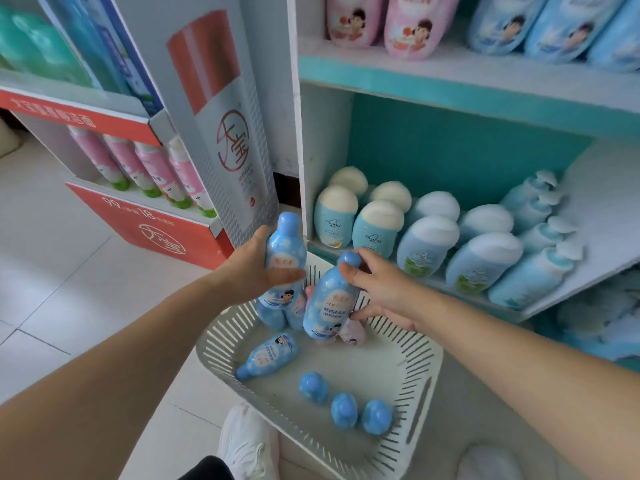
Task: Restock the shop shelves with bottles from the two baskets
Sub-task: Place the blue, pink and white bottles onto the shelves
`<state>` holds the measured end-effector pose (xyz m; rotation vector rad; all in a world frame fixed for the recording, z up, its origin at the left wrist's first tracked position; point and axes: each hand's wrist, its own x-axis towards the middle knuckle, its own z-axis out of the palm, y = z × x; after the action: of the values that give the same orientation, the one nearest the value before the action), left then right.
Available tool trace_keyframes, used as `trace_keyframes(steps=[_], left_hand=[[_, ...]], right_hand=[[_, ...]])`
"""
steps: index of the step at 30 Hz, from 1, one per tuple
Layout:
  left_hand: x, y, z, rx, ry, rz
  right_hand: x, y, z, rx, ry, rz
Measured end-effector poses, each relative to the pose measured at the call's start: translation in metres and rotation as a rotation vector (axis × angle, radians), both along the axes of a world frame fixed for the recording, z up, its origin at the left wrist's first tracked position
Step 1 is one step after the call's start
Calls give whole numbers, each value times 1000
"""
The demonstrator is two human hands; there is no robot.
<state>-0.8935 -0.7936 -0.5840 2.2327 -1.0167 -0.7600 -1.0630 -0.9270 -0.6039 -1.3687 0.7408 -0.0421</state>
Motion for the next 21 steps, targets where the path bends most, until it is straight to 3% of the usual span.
trace_keyframes(steps=[9,21], left_hand=[[-68,-3,87,-164,101,-63],[-128,1,202,-405,20,-46]], right_hand=[[-69,-11,104,-165,-46,-90],[-143,-3,219,-347,-157,-287]])
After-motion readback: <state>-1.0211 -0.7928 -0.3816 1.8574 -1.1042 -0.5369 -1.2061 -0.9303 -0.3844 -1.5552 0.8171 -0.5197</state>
